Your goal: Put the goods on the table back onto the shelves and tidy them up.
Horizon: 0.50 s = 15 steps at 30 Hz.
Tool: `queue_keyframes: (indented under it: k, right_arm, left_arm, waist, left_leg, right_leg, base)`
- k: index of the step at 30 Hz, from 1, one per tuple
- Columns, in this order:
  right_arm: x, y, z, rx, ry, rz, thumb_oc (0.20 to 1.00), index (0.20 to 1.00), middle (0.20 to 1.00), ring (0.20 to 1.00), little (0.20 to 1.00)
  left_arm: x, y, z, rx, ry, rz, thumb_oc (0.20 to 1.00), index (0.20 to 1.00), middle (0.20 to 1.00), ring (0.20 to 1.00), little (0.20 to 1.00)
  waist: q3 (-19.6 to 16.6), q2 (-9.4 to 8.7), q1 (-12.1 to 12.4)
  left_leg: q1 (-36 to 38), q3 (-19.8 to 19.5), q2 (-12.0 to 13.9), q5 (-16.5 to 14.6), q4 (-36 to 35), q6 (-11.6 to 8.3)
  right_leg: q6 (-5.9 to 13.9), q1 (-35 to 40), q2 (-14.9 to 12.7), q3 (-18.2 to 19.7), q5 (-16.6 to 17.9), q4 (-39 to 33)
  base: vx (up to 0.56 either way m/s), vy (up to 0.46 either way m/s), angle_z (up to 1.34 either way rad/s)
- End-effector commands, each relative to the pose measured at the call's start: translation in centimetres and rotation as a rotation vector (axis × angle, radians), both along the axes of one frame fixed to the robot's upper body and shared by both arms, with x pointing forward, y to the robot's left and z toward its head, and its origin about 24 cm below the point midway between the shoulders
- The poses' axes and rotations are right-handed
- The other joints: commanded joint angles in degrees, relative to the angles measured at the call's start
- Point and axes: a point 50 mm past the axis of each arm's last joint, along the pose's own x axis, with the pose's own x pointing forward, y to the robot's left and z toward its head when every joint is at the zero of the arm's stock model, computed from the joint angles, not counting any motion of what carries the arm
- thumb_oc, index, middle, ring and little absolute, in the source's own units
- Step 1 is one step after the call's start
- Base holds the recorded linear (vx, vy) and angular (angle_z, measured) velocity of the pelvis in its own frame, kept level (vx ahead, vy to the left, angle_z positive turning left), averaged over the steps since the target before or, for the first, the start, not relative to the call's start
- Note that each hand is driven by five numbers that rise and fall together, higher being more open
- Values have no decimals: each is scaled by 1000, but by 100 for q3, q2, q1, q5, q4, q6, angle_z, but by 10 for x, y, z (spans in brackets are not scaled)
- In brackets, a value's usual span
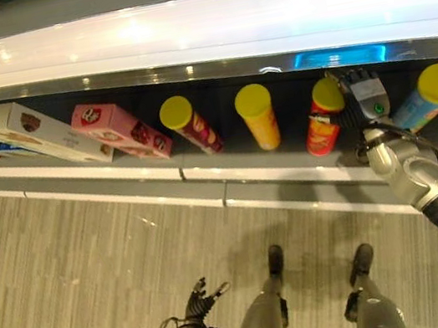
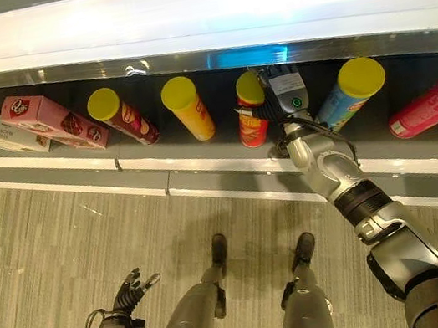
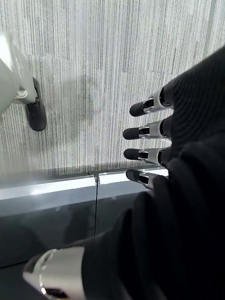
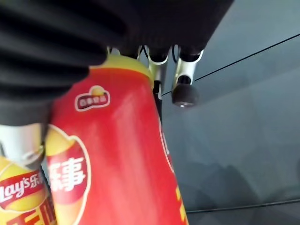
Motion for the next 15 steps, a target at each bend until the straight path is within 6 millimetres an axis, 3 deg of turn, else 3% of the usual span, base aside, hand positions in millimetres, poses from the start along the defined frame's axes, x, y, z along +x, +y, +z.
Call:
queue_keyframes:
  k: [1,15]
  right_arm:
    - [5,10,35,-36,-150,40,200,200,200,200,200]
    - [8,8,38,-57,-144,27,200,200,200,200,200]
  left_arm:
    - [4,-2,0,9,-15,-9,1000,1000,1000,1000,1000]
    - [6,-2,1,11,-25,-8,1000,1000,1000,1000,1000]
  waist:
    - [-210,-271,39]
    - [-195,-288,13]
  left_leg:
    - [-171,515,195,-215,22,-272]
    - [-184,556,209,-210,22,-275]
  right_leg:
    - [515,119,-611,324,-230,79]
    - [515,64,-601,386,-213,80]
  base:
    - [0,0,0]
    - [0,0,0]
